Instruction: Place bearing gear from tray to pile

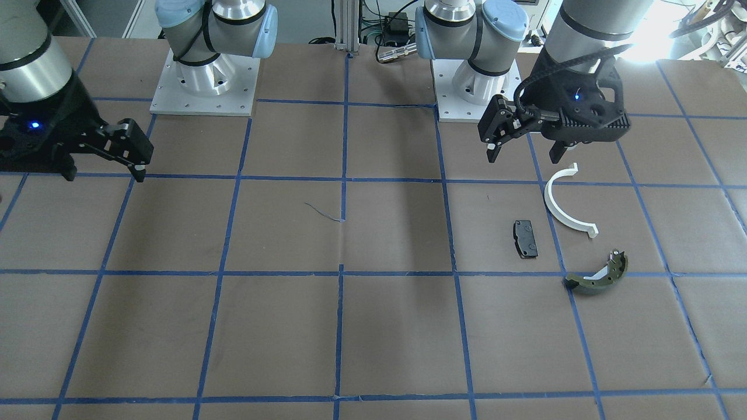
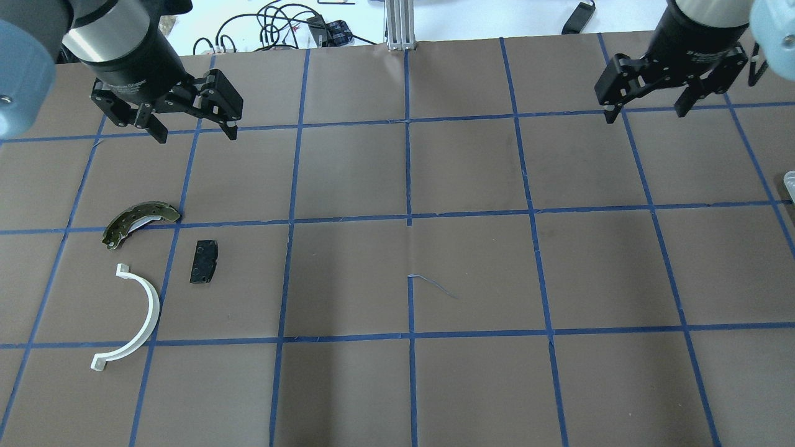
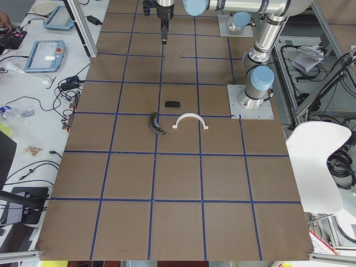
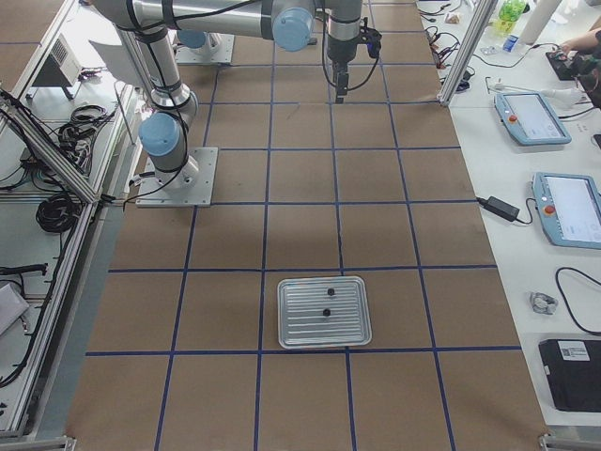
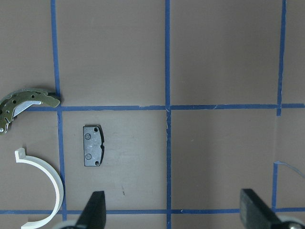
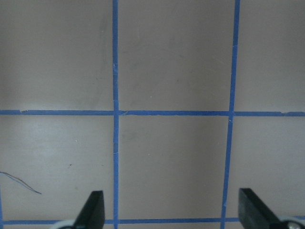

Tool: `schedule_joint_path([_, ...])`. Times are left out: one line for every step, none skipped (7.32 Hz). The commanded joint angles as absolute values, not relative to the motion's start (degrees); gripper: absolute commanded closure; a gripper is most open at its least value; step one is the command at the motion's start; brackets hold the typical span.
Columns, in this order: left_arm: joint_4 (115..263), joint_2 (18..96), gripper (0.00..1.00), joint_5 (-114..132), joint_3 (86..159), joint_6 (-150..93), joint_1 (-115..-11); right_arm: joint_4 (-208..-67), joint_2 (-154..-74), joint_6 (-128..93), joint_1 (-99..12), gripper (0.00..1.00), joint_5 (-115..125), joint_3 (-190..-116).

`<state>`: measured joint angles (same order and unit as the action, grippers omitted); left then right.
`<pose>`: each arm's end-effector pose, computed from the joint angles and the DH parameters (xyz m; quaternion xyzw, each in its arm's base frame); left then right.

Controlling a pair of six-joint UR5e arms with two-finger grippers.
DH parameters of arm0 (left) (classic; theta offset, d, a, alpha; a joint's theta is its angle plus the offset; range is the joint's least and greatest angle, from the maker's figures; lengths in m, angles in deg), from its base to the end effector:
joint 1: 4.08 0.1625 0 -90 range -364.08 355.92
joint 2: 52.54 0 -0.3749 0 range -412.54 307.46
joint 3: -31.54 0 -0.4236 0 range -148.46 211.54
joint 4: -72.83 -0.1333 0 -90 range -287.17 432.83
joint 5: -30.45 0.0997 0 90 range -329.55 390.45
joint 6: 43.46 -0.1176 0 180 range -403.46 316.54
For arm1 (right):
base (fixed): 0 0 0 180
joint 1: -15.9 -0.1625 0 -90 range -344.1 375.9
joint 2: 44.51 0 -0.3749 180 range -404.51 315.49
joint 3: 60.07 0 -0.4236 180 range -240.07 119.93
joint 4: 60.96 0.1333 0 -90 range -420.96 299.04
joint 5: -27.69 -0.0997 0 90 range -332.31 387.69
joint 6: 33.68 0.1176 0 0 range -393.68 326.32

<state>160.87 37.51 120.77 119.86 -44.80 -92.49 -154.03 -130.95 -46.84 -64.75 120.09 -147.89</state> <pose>-0.1179 -0.5341 0.4383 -0.0023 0.9995 -0.0312 0.0036 0.0373 -0.5634 0.4120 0.0329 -0.9991 0.0104 0.0234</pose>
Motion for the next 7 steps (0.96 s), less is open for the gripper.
schedule_joint_path([160.4, 37.2, 0.0, 120.5, 120.7, -44.8, -92.5, -155.2, -129.5, -64.2, -58.1, 0.0, 121.4, -147.6])
schedule_joint_path([160.4, 37.0, 0.0, 120.5, 120.7, -44.9, -92.5, -155.2, -128.7, -71.3, -53.1, 0.0, 121.1, -147.8])
schedule_joint_path([160.4, 36.9, 0.0, 120.5, 120.7, -44.8, -92.5, -155.3, -127.6, -80.2, -48.7, 0.0, 121.0, -147.8])
schedule_joint_path([160.5, 36.8, 0.0, 120.4, 120.7, -44.8, -92.6, -156.3, -126.8, -84.5, -44.1, 0.0, 120.6, -147.8])
schedule_joint_path([160.5, 36.8, 0.0, 120.4, 120.7, -44.8, -92.7, -157.6, -125.5, -88.3, -40.3, 0.0, 121.1, -147.8])
schedule_joint_path([160.5, 36.8, 0.0, 120.5, 120.7, -44.8, -92.7, -159.3, -124.2, -96.6, -37.3, 0.0, 121.3, -147.8])
schedule_joint_path([160.5, 36.7, 0.0, 121.1, 120.7, -44.8, -92.7, -163.4, -120.8, -103.7, -33.1, 0.0, 121.1, -147.8])
